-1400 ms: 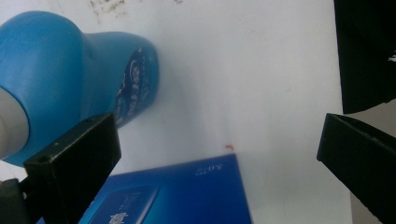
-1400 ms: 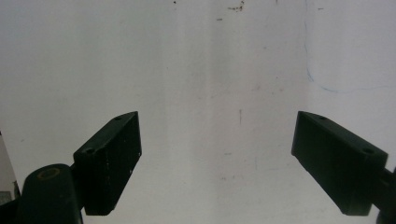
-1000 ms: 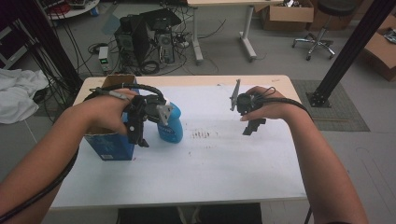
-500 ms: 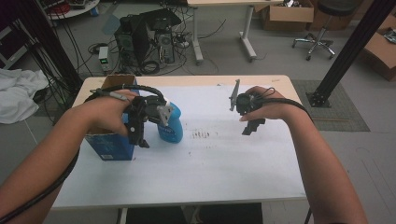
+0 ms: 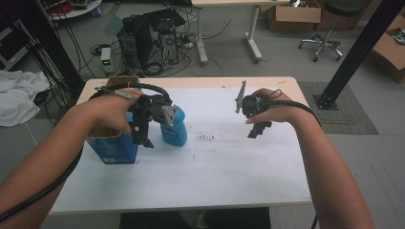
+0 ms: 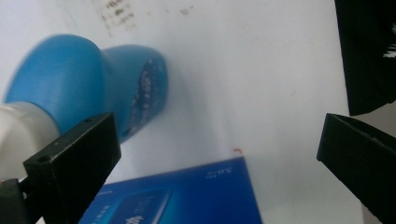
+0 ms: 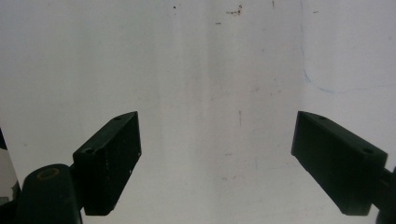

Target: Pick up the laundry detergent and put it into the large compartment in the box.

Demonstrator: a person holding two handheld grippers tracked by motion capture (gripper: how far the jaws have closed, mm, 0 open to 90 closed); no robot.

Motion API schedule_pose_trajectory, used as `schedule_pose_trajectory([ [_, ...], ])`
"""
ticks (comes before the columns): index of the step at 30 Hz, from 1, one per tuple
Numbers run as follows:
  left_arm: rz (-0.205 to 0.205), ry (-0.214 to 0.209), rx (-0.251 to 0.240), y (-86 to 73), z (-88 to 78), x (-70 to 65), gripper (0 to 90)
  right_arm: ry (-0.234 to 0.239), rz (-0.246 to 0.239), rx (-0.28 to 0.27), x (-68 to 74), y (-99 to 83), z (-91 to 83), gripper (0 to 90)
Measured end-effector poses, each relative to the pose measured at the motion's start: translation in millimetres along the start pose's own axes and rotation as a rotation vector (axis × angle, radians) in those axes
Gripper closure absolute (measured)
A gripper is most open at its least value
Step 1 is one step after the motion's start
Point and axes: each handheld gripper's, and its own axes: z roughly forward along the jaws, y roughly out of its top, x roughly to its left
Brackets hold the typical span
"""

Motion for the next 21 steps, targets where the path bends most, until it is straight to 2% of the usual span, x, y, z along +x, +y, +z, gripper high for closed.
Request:
schedule_pose_trajectory([
  [4,0.028,0.03,-0.027,2.0,-12.2,2.9,0.1,0.002,0.003,-0.004,0.4,1.1,1.9,16.1],
  [8,0.053,0.052,-0.02,5.1,-21.9,8.0,0.1,-0.002,0.014,0.006,0.4,1.0,4.3,16.2],
  [11,0.064,0.051,0.001,7.5,-25.9,13.1,0.1,0.009,0.02,0.022,3.6,0.1,3.7,16.4],
  [21,0.078,0.035,-0.019,9.5,-34.8,38.6,0.1,-0.006,0.031,-0.001,12.1,-6.6,-0.1,16.3],
])
